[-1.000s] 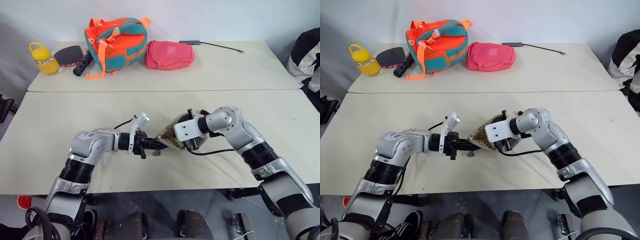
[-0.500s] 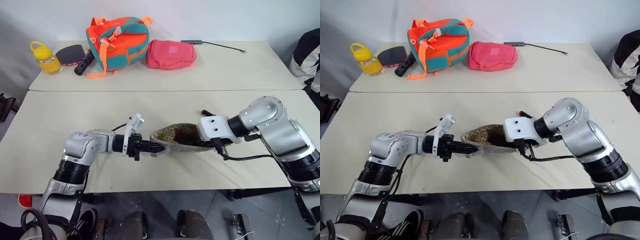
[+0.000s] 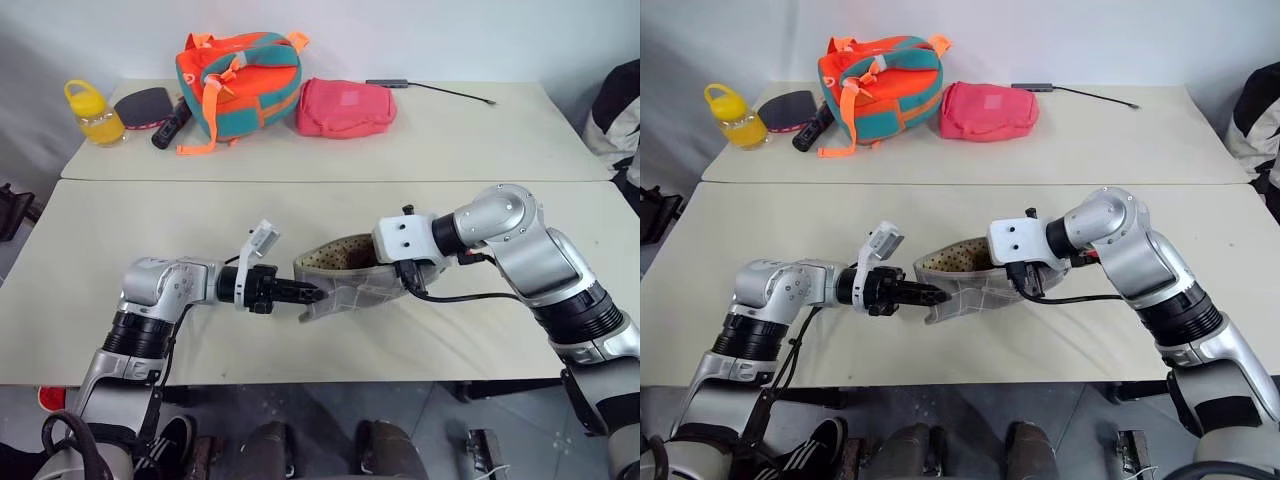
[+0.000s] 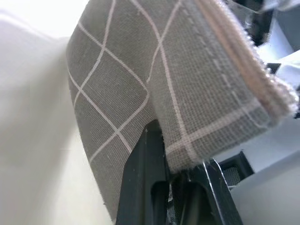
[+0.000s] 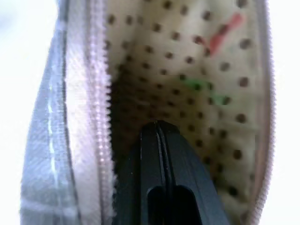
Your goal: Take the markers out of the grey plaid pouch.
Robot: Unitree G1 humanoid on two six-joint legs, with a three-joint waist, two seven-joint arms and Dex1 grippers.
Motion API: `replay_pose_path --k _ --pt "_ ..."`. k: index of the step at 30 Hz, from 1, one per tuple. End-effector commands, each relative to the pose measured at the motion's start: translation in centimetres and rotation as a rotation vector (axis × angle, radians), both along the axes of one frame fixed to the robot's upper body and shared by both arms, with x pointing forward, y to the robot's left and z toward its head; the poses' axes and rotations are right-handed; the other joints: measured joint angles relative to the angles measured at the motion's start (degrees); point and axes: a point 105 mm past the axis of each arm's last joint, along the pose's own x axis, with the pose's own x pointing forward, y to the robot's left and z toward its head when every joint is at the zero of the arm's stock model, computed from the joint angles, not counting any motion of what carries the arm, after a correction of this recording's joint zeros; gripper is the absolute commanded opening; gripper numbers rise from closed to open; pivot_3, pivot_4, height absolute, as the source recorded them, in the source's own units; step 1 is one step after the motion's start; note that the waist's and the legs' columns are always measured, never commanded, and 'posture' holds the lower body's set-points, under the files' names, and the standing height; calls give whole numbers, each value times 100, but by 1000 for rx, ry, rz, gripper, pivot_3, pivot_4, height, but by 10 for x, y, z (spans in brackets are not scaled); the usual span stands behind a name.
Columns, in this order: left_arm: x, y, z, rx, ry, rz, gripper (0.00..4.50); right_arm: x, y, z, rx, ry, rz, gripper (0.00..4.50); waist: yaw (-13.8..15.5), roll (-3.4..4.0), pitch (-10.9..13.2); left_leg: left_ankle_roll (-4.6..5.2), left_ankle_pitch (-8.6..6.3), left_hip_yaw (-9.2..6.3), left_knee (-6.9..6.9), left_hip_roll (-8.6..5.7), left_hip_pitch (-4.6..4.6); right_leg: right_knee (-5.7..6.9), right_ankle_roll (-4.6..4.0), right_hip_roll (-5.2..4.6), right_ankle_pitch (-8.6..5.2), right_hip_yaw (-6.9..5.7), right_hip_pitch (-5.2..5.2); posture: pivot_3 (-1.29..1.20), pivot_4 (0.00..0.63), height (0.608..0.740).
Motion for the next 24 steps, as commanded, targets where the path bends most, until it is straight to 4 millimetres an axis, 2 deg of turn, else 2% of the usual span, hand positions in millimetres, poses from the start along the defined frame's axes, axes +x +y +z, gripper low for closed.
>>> replay_pose_path --k 1,4,6,8,11,12,15,24 --pt "-7 -7 6 -57 -8 -61 0 -10 -10 4 -40 26 16 861 -2 0 0 0 0 0 3 1 -4 0 0 1 0 -1 -2 0 150 740" --pt "-9 -9 1 -37 -26 -74 0 -25 -16 -1 -105 60 69 1828 -9 0 0 0 0 -3 7 0 -10 0 0 1 0 -3 -7 0 150 740" --pt "-4 -10 -7 20 -110 -57 0 -29 -12 -5 -104 91 75 1828 -14 -1 0 0 0 -1 8 1 -11 0 0 2 0 -2 -8 0 150 740" --pt "2 -9 -10 32 -158 -33 0 -22 -2 -15 -91 42 88 1828 -34 -1 0 0 0 1 16 2 -10 2 0 4 0 0 -8 0 150 740" --pt "14 -4 -16 49 -181 34 0 -14 -1 -35 -140 7 95 1828 -46 -1 0 0 0 8 24 3 -9 5 -3 7 -1 6 -8 0 150 740" --pt "15 -2 -19 65 -197 33 0 -9 0 -37 -131 -1 76 1828 -43 -1 0 0 0 9 26 2 -9 8 -3 6 -1 7 -9 0 150 740" --pt "13 1 -13 18 -175 32 0 5 -9 -42 -186 -48 41 1828 -43 -1 0 0 0 9 29 5 -13 8 -3 3 -1 10 -12 0 150 740" --pt "13 1 -14 31 -202 31 0 0 -11 -44 -224 11 48 1828 -36 -1 0 1 0 4 31 7 -13 14 -3 5 -1 6 -11 0 150 740"
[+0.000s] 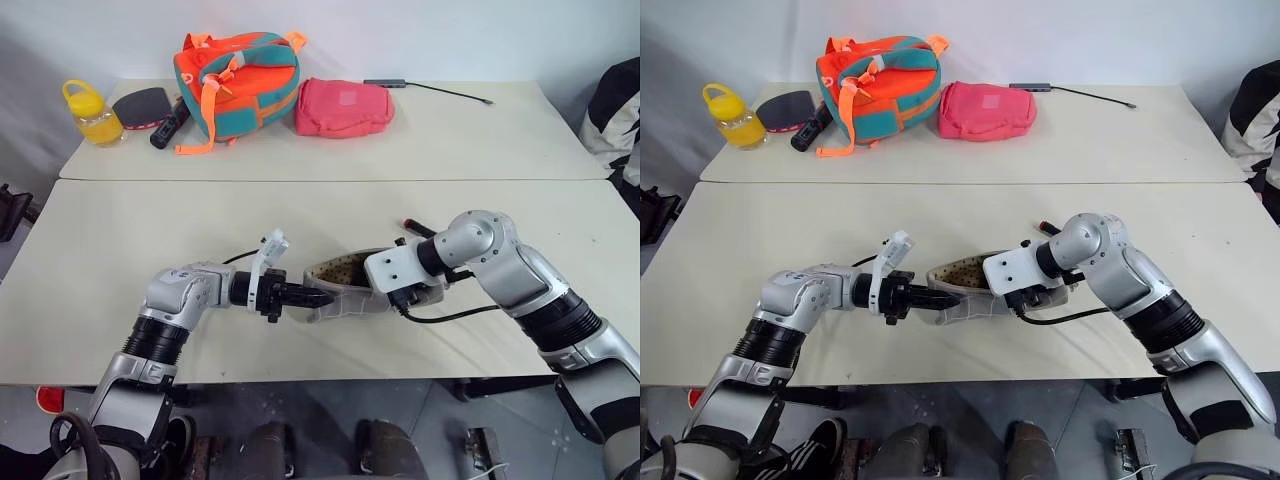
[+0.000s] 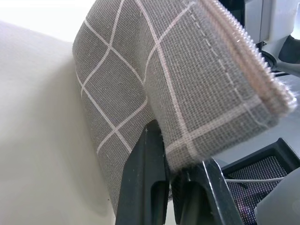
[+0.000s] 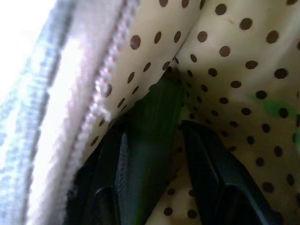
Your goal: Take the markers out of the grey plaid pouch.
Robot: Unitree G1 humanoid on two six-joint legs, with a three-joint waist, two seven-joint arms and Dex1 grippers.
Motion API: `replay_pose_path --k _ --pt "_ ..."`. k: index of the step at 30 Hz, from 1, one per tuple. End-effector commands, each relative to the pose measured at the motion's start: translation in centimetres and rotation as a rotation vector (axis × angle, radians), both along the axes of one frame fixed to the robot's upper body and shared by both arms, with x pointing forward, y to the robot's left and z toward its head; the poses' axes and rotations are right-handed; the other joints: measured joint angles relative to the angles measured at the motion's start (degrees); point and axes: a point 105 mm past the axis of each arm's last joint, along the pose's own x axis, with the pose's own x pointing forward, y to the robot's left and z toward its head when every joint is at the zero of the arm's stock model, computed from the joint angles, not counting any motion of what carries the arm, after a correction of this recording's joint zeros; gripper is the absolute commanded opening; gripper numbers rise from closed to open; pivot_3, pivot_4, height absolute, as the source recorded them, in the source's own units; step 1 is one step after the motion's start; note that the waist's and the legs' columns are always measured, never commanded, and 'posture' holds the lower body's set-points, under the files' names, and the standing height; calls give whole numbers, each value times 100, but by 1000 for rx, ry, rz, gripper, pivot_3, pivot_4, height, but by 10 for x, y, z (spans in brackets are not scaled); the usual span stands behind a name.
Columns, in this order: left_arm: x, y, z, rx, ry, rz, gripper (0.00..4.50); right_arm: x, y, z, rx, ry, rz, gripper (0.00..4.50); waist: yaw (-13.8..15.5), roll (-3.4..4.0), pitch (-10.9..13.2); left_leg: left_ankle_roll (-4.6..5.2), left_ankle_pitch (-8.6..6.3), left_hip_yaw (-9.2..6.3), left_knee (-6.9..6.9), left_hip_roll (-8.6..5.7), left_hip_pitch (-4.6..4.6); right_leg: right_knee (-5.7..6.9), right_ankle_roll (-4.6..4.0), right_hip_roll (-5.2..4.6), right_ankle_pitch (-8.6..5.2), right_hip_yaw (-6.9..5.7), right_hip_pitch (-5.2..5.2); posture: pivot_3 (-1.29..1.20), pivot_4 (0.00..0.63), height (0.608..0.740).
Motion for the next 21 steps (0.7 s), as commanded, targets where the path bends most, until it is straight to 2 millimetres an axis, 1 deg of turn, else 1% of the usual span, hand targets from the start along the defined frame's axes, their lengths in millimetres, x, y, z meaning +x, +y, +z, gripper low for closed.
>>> replay_pose_path --k 1,5,8,10,12,14,21 --pt "0 5 7 -25 -37 5 0 -1 -9 -4 -49 21 -22 1828 1 0 0 0 0 0 0 0 0 0 0 0 0 0 0 0 150 740" --pt "-3 2 7 -25 -43 -5 0 -7 -17 -8 -94 66 -42 1828 1 0 0 0 0 0 0 0 0 0 0 0 0 0 0 0 150 740" --pt "-4 -2 8 -30 -46 -8 0 -5 -14 -6 -88 52 -48 1828 3 0 0 0 0 -1 0 0 0 0 0 -1 0 1 0 0 150 740" --pt "-3 -4 9 -16 -66 -8 0 -2 -18 -11 -113 40 -62 1828 9 0 0 0 0 -1 0 -1 0 0 0 -1 0 1 0 0 150 740" --pt "-5 -9 14 -27 -90 -14 0 3 -20 -14 -129 20 -91 1828 14 0 0 0 0 -2 1 -1 -1 0 0 -2 0 0 1 0 150 740" --pt "-8 -11 17 -30 -100 -22 0 4 -22 -17 -144 22 -104 1828 16 0 0 0 0 -2 2 -2 -1 -1 0 -3 0 1 2 0 150 740" --pt "-13 -17 18 -28 -110 -26 0 -6 -26 -27 -189 96 -111 1828 26 -1 -1 1 0 -7 5 -2 -1 -1 0 -3 0 -4 6 0 150 740"
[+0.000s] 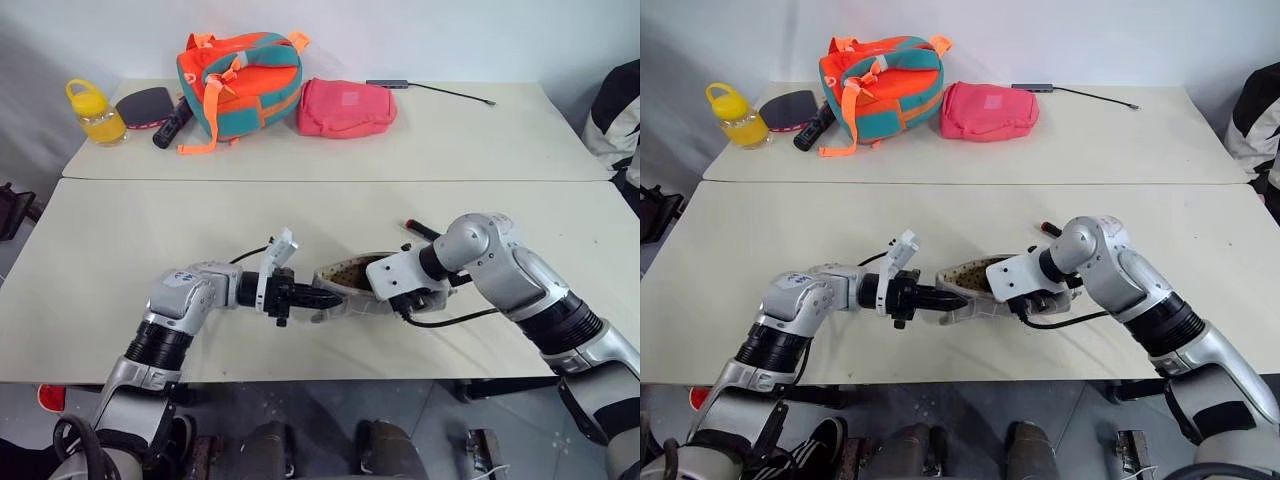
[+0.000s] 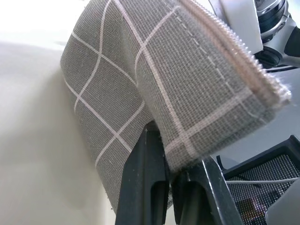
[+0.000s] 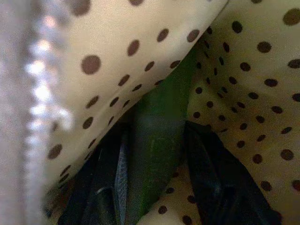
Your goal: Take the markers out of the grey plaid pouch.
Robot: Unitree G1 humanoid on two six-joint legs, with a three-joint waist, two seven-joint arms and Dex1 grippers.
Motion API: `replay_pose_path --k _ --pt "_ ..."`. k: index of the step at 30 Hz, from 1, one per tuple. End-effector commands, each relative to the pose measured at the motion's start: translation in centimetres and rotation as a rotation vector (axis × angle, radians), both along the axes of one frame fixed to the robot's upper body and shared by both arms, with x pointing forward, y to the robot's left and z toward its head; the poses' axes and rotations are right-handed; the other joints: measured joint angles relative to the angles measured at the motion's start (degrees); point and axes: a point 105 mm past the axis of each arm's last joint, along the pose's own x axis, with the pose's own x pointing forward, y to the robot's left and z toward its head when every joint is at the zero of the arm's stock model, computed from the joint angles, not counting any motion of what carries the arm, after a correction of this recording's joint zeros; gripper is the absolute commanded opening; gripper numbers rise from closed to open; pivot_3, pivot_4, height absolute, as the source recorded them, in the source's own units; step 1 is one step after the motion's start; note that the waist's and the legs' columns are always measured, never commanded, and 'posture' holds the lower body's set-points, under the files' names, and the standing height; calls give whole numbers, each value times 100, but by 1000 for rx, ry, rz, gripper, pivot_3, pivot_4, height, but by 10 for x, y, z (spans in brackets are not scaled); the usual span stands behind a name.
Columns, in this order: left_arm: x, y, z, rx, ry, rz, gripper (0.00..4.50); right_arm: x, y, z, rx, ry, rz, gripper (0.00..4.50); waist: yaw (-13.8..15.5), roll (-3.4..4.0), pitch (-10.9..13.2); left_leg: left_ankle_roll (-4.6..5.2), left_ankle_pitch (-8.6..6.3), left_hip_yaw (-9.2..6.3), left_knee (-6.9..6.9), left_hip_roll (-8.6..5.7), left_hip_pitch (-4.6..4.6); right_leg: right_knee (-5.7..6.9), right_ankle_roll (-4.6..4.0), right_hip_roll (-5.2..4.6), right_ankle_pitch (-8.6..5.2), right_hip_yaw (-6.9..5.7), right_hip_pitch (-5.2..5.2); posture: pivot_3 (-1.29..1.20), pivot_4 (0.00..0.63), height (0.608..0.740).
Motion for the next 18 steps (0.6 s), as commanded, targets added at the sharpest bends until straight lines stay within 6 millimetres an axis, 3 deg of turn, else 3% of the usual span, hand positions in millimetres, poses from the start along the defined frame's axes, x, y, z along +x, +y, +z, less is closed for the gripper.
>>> replay_pose_path --k 1,4,11,18 --pt "-5 -4 13 -40 -45 -29 0 -6 -13 -17 -59 80 -46 1658 2 -1 0 0 0 -1 0 0 0 -1 0 0 0 -1 1 0 150 740" --pt "-5 -4 10 -35 -47 -22 0 -4 -11 -16 -40 66 -60 1065 -1 -1 -1 0 0 -2 0 0 1 -1 0 0 0 -1 2 0 150 740" --pt "-12 0 9 -22 -49 -30 0 5 -10 9 48 -28 -59 1063 -16 -1 0 0 0 -2 0 1 1 -2 0 1 0 -1 3 0 150 740" --pt "-5 7 10 -3 -91 16 0 -8 -19 50 243 39 -123 1063 3 -1 0 0 0 -6 0 0 -8 -4 0 0 0 -4 -3 0 150 740"
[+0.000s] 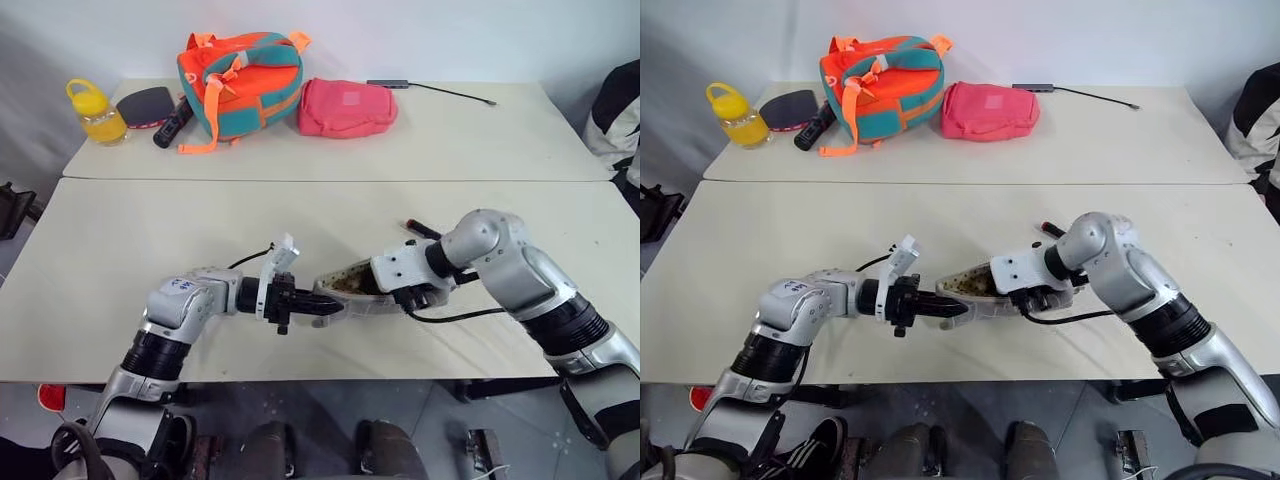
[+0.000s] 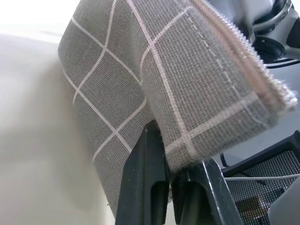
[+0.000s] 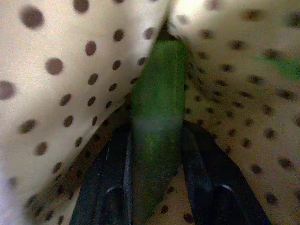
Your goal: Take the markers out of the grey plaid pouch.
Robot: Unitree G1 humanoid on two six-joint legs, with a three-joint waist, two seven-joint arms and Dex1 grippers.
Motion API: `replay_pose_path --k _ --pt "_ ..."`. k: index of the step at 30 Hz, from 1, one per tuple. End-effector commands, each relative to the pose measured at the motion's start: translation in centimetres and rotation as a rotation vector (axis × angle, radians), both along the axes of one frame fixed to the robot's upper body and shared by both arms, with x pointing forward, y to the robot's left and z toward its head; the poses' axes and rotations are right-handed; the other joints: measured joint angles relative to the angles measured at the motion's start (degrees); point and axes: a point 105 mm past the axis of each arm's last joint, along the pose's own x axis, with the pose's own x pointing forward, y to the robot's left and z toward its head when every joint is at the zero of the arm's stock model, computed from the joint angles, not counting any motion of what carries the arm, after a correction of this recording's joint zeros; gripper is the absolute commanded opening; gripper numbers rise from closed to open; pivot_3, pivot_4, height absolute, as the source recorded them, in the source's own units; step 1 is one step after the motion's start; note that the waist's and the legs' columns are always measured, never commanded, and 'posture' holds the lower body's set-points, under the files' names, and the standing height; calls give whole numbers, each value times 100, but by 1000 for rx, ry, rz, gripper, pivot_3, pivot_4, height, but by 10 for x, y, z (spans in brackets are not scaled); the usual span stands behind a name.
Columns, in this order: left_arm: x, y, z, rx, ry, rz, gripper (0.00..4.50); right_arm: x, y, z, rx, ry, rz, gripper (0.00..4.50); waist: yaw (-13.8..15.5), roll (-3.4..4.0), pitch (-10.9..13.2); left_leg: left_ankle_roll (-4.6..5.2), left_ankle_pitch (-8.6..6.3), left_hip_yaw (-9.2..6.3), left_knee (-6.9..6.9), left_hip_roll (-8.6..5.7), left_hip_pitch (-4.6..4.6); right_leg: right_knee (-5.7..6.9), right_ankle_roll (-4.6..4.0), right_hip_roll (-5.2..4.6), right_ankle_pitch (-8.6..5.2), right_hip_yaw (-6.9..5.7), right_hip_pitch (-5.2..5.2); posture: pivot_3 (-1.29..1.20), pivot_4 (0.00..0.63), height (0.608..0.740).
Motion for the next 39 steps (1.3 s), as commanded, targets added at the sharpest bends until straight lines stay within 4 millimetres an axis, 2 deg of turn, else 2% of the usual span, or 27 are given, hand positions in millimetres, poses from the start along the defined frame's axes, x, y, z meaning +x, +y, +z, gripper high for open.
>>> replay_pose_path --k 1,4,8,12,16,19,22,27,29,31,35,37,39 --pt "2 3 10 -25 -61 13 0 -5 -19 26 67 -2 -58 1063 1 0 0 0 0 -2 0 0 -2 -1 0 0 0 -2 -1 0 150 740" --pt "3 3 12 -35 -69 18 0 -7 -27 30 81 8 -79 1063 -4 0 0 1 -1 -2 0 0 -4 -3 0 0 0 -2 -1 0 150 740" --pt "5 4 12 -19 -96 29 0 -12 -18 37 151 33 -64 1063 -4 0 0 1 -1 0 -1 1 -6 -3 0 1 0 -1 -5 0 150 740" --pt "22 1 18 -39 -176 112 0 -22 5 46 274 72 1 1063 -2 0 0 1 -1 0 -1 1 -9 0 0 1 0 -2 -10 0 150 740" --pt "33 -2 33 -61 -272 165 0 -27 36 67 456 64 80 1063 -5 0 0 2 0 2 0 1 -15 2 0 1 0 -1 -16 0 150 740" --pt "35 2 36 -22 -337 182 0 -27 47 82 541 29 107 1063 -1 0 0 2 1 5 2 -2 -25 12 0 0 1 2 -30 0 150 740" --pt "39 14 35 70 -441 212 0 -25 49 100 612 -13 116 1063 2 0 0 2 1 6 2 -3 -30 17 2 -1 2 2 -38 0 150 740" --pt "56 49 60 80 -547 391 0 -26 53 151 849 -58 133 1063 -10 0 0 2 1 11 -1 -1 -34 24 2 0 2 5 -48 0 150 740" --pt "62 66 62 152 -635 452 0 -24 50 158 867 -80 118 1063 -14 0 0 2 1 9 -1 -1 -34 29 1 0 2 4 -50 0 150 740" --pt "69 84 71 188 -716 542 0 -10 37 147 787 -142 49 1063 -8 0 0 2 1 9 -4 -2 -32 29 1 0 2 3 -50 0 150 740" --pt "76 121 83 320 -918 684 0 20 0 98 489 -263 -77 1063 15 -3 -1 6 -2 14 -4 -6 -34 22 3 -5 3 5 -48 0 150 740" --pt "75 137 79 428 -1014 716 0 27 -14 75 399 -277 -112 1063 -14 -3 -1 8 -3 22 -11 -6 -33 17 4 -5 3 10 -52 0 150 740" --pt "73 141 75 466 -1054 712 0 30 -17 67 382 -281 -117 1063 -24 -2 -1 6 -3 28 -20 -5 -32 19 4 -4 3 11 -60 0 150 740"
